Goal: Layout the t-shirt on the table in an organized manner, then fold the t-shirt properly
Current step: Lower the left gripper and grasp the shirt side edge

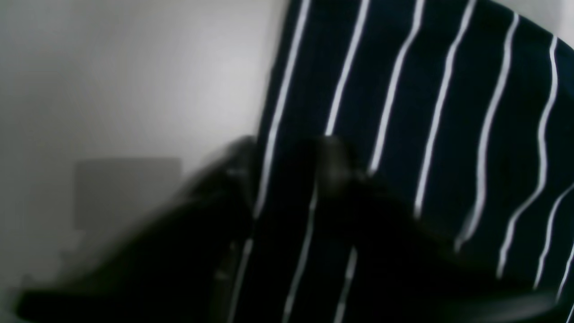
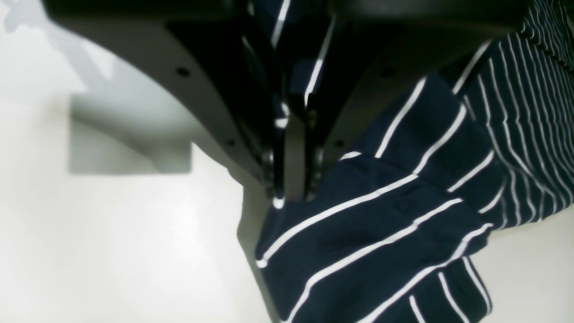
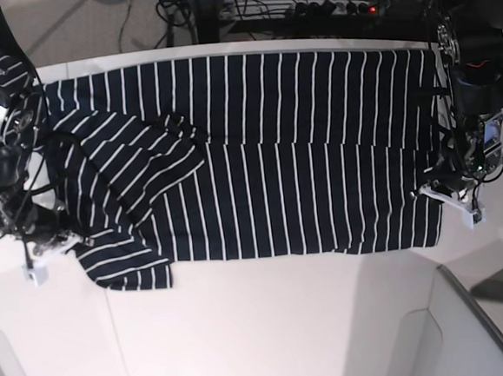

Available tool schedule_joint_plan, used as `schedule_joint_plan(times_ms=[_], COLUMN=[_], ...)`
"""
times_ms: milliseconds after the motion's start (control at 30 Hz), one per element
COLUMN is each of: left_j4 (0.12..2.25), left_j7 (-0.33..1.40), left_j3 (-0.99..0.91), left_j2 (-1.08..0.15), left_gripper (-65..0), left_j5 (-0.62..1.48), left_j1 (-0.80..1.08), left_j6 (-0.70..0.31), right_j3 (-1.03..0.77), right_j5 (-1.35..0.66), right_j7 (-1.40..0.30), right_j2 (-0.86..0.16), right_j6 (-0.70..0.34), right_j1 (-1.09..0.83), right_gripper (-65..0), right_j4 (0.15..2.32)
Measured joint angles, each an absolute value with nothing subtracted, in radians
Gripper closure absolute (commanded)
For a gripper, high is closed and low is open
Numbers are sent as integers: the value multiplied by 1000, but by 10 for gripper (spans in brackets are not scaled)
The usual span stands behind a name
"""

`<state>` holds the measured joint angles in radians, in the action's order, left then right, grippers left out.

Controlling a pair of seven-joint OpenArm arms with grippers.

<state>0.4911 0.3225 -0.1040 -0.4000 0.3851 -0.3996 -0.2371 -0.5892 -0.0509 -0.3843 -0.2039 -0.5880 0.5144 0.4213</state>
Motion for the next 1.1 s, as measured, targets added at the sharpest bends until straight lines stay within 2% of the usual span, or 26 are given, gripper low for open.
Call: schedule_joint_plan(times_ms=[267, 467, 600, 867, 1100], left_j4=[545, 797, 993, 1404, 1457], left_j7=[376, 532, 606, 777, 843], left_j3=[-103, -110, -213, -344, -371], left_j2=[-402, -387, -372, -369, -341], left_gripper=[0, 0, 0, 0, 0], left_j5=[380, 369, 372, 373, 366], left_j1=[-390, -260, -128, 58, 162], left_j6=[-239, -239, -160, -162, -160], right_j3=[-589, -589, -589, -589, -589], right_j5=[-51, -49, -51, -51, -51], right_j7=[-385, -387, -386, -385, -385], right_j2=[-204, -203, -204, -206, -204], right_j6=[-588, -588, -591, -591, -588], right_j1=[514, 514, 514, 514, 514], right_gripper=[0, 0, 0, 0, 0], right_j4=[421, 422, 423, 423, 423])
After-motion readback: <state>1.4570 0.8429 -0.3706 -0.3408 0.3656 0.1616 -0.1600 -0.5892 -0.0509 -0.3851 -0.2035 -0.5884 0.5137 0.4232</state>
